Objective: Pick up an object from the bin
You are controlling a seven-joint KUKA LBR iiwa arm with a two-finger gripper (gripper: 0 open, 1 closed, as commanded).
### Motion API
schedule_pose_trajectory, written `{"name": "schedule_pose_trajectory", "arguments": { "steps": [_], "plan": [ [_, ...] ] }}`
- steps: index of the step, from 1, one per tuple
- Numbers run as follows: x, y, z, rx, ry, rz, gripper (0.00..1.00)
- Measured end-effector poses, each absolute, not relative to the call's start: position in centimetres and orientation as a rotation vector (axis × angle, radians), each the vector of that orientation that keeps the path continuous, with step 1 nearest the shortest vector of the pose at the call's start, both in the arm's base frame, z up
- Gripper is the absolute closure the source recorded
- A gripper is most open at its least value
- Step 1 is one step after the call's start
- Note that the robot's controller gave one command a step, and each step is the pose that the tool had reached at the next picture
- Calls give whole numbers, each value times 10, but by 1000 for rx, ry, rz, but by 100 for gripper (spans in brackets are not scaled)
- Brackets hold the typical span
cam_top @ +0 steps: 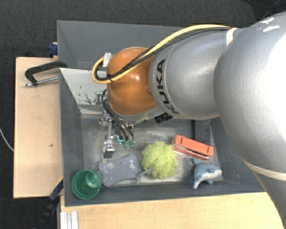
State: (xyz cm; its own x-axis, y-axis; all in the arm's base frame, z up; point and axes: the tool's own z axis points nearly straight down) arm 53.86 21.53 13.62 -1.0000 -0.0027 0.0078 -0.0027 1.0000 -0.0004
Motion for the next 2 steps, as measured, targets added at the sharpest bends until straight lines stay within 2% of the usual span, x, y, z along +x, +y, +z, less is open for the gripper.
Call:
{"name": "schedule_pose_trajectory", "arguments": {
  "steps": [1, 2],
  "plan": [
    [541, 214, 141, 0, -3142, -2, 0],
    [526, 170, 100, 277, -3136, -7, 0]
  ]
}}
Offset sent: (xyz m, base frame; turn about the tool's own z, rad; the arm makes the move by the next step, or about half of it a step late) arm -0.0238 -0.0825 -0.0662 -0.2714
